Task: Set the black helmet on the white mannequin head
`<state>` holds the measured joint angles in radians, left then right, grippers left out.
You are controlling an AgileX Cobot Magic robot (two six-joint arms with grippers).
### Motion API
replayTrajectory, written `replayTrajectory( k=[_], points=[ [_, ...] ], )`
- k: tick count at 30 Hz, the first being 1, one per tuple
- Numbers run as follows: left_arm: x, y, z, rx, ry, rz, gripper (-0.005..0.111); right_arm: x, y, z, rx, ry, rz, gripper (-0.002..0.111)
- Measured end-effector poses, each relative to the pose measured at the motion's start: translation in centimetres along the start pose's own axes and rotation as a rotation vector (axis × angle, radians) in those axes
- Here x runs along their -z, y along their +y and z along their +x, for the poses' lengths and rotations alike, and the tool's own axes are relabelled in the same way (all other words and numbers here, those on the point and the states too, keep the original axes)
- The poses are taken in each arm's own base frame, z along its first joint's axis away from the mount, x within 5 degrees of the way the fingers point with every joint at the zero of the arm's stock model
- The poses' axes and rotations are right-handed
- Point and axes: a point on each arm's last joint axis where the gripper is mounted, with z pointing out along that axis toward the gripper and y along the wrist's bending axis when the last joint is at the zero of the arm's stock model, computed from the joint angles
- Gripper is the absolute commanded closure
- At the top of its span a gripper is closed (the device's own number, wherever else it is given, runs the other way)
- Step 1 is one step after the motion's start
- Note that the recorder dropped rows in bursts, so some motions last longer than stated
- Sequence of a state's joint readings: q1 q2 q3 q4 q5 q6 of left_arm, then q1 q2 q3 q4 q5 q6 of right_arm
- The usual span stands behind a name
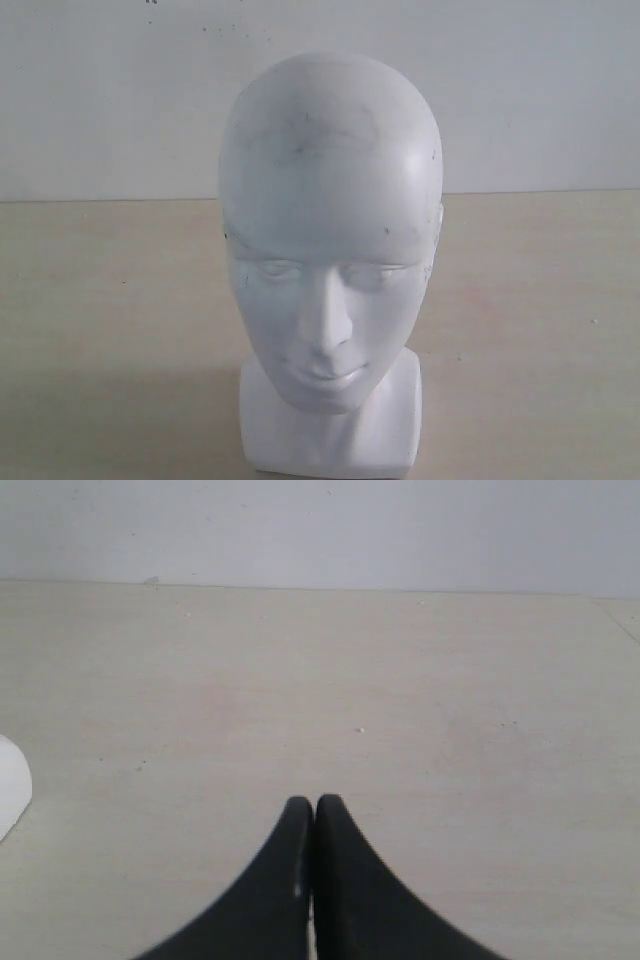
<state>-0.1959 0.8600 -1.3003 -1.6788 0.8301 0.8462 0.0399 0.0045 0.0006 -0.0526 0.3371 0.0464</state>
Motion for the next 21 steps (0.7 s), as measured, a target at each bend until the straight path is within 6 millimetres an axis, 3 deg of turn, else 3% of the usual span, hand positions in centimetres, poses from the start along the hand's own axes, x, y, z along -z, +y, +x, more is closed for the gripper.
replayTrajectory(
  k=[3,7,17,21],
  points=[
    [-1.4,3.0,0.4,0.156,0.018,-0.05,0.102,0.0,0.0,0.0,0.0,0.0,0.0,0.109],
    [-2.2,4.4,0.6,0.189,0.048,-0.059,0.102,0.0,0.0,0.0,0.0,0.0,0.0,0.109],
    [-2.5,1.4,-1.1,-0.118,0.066,0.092,0.102,0.0,0.0,0.0,0.0,0.0,0.0,0.109],
    [-2.5,1.4,-1.1,-0.169,0.067,0.102,0.102,0.0,0.0,0.0,0.0,0.0,0.0,0.109]
  ],
)
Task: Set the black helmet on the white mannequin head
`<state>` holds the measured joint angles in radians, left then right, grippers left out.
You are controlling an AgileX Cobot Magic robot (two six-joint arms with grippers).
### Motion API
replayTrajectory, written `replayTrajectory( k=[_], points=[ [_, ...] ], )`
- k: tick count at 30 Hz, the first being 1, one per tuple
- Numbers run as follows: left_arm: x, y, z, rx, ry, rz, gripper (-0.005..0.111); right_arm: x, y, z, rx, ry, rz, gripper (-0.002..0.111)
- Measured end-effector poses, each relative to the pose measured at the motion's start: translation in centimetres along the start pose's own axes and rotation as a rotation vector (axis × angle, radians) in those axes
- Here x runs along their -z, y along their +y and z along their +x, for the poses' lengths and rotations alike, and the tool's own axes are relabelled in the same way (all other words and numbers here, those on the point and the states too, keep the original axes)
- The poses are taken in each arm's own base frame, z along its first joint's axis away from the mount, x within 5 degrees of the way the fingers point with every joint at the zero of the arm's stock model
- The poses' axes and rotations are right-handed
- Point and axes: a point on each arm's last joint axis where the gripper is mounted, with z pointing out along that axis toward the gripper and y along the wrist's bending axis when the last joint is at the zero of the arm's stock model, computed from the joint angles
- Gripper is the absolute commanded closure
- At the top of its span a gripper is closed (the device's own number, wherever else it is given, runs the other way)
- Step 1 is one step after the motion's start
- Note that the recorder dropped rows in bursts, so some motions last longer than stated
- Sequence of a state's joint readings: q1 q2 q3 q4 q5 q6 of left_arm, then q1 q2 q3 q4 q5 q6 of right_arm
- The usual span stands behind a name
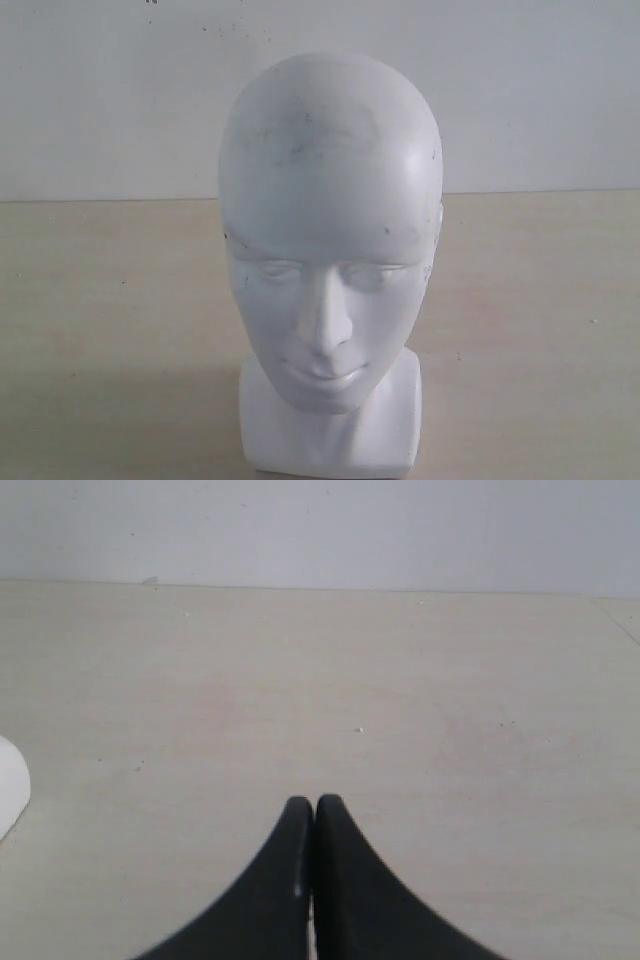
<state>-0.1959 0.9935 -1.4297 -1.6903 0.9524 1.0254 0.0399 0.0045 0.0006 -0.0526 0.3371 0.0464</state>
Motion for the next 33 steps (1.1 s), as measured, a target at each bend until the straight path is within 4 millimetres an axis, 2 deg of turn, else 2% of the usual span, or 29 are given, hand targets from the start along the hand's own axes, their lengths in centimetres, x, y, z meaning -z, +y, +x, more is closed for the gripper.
replayTrajectory(
  k=[8,16,20,33],
  points=[
    [0.0,0.5,-0.3,-0.041,-0.028,-0.059,0.102,0.0,0.0,0.0,0.0,0.0,0.0,0.109],
    [0.4,2.4,-1.5,-0.373,-0.114,-0.295,0.102,0.0,0.0,0.0,0.0,0.0,0.0,0.109],
    [0.5,2.5,-1.6,-0.479,-0.108,-0.32,0.102,0.0,0.0,0.0,0.0,0.0,0.0,0.109],
    [0.4,2.3,-1.5,-0.495,-0.1,-0.288,0.102,0.0,0.0,0.0,0.0,0.0,0.0,0.109]
  ],
)
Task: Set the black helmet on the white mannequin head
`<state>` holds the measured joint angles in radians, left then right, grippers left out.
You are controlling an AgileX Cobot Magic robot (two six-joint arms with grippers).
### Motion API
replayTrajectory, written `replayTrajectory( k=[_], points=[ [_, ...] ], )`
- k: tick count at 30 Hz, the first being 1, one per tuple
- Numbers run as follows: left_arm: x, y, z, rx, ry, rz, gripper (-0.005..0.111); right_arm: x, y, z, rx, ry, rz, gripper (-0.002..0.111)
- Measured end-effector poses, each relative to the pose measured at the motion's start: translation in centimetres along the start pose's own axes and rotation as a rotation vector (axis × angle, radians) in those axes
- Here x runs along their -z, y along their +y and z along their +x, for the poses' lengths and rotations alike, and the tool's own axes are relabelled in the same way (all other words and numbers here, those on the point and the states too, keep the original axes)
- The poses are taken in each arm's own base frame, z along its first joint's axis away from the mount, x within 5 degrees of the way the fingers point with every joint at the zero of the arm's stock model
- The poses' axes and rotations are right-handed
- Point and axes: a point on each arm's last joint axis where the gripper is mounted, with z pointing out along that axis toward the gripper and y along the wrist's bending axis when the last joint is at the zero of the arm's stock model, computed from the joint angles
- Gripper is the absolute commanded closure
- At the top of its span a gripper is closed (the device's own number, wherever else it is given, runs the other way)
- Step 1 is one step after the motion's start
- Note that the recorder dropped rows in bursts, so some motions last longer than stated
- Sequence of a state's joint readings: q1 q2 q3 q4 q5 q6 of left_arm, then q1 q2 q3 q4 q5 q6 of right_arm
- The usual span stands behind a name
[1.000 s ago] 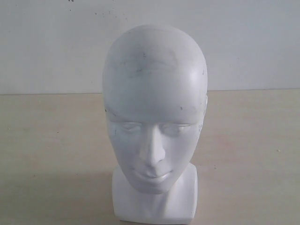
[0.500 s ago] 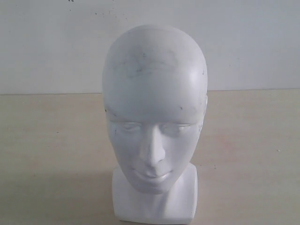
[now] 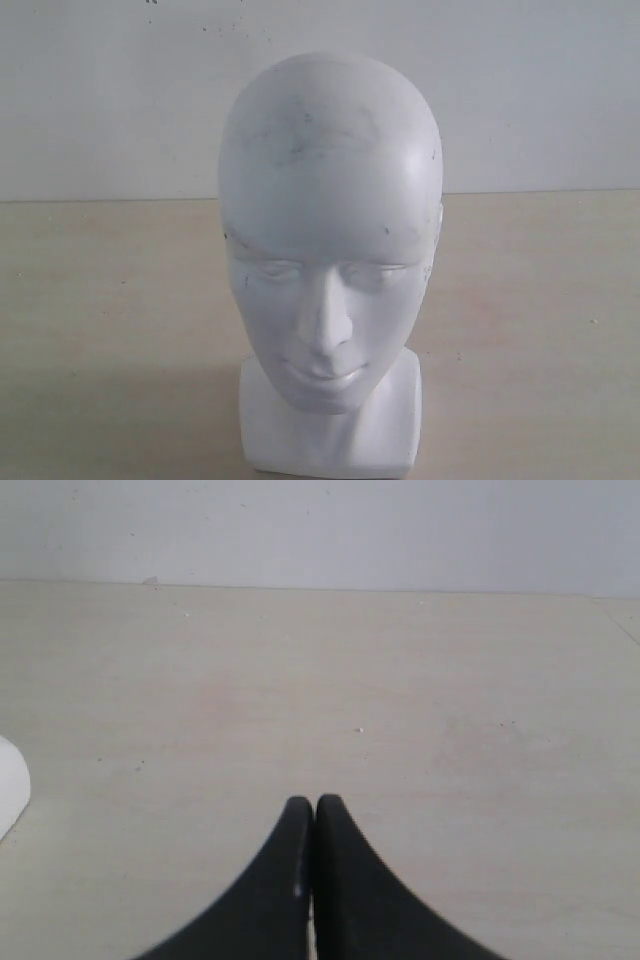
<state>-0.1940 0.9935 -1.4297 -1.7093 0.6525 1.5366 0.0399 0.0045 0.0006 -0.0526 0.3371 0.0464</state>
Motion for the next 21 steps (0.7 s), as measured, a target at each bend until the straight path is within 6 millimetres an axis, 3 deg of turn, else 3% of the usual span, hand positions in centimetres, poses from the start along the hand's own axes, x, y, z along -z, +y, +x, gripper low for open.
replayTrajectory(
  k=[14,21],
  points=[
    [0.0,0.0,0.1,-0.035,0.016,0.004,0.102,0.0,0.0,0.0,0.0,0.0,0.0,0.109],
    [0.1,-0.4,1.4,-0.09,0.165,0.048,0.102,0.0,0.0,0.0,0.0,0.0,0.0,0.109]
  ],
)
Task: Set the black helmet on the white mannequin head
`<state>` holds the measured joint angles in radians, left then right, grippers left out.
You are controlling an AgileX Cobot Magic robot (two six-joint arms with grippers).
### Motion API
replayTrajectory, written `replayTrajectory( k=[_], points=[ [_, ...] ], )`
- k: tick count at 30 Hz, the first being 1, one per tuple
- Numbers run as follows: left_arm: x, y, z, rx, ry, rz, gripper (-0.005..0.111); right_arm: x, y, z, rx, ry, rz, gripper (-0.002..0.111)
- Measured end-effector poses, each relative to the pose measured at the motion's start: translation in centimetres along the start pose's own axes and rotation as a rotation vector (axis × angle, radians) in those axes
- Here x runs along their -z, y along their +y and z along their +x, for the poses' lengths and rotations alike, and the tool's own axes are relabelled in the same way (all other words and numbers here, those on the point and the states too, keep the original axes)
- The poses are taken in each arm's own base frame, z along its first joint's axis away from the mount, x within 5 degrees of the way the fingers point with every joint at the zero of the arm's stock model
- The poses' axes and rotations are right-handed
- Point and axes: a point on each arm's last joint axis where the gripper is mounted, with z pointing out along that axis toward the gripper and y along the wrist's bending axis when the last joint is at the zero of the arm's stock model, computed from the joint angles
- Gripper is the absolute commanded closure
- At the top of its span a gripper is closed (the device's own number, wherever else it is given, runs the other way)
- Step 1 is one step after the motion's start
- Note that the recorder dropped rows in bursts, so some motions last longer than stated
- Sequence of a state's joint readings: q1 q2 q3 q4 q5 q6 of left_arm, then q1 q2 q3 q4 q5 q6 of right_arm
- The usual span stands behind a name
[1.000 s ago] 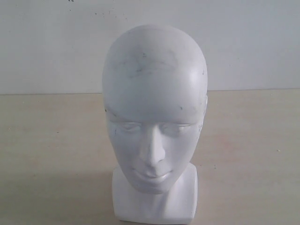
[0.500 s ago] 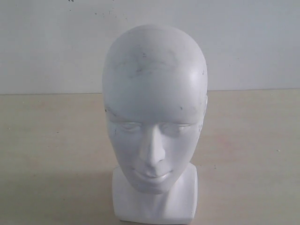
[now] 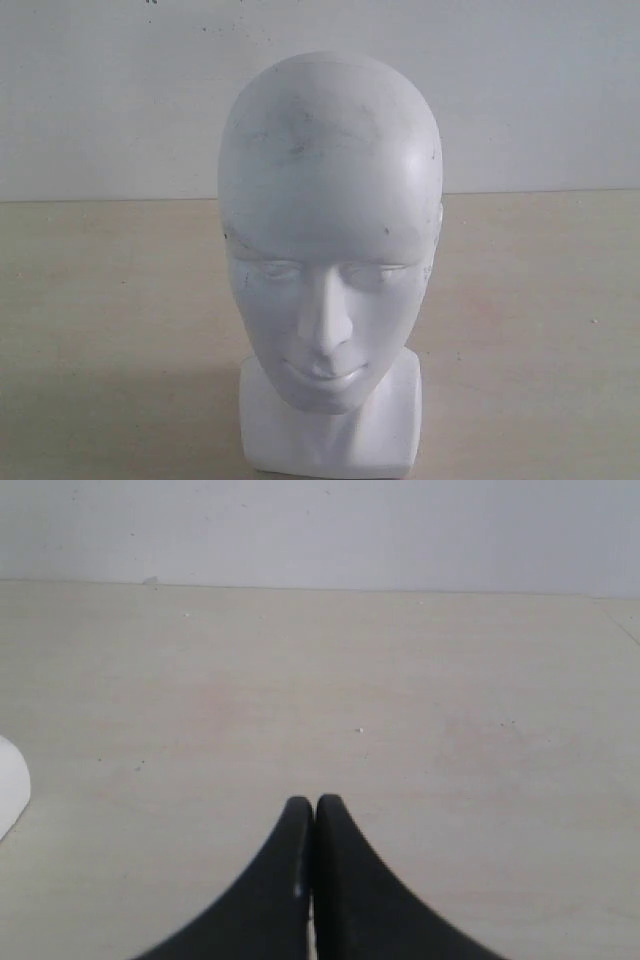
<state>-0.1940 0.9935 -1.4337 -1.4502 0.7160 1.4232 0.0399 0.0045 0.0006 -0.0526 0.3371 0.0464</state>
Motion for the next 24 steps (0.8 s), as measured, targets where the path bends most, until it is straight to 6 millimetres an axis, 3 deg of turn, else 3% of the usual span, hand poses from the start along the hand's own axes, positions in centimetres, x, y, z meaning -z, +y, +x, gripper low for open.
replayTrajectory(
  k=[7,13,16,20,24],
  points=[
    [1.6,-1.0,1.1,-0.315,0.275,0.033,0.102,0.0,0.0,0.0,0.0,0.0,0.0,0.109],
    [3.5,-0.2,1.0,-0.515,0.444,-0.115,0.102,0.0,0.0,0.0,0.0,0.0,0.0,0.109],
    [4.1,0.7,0.4,-0.411,0.44,-0.282,0.102,0.0,0.0,0.0,0.0,0.0,0.0,0.109],
    [4.7,1.4,-0.5,-0.094,0.323,-0.47,0.102,0.0,0.0,0.0,0.0,0.0,0.0,0.109],
    [4.9,1.6,-0.9,0.165,0.223,-0.537,0.102,0.0,0.0,0.0,0.0,0.0,0.0,0.109]
  ],
)
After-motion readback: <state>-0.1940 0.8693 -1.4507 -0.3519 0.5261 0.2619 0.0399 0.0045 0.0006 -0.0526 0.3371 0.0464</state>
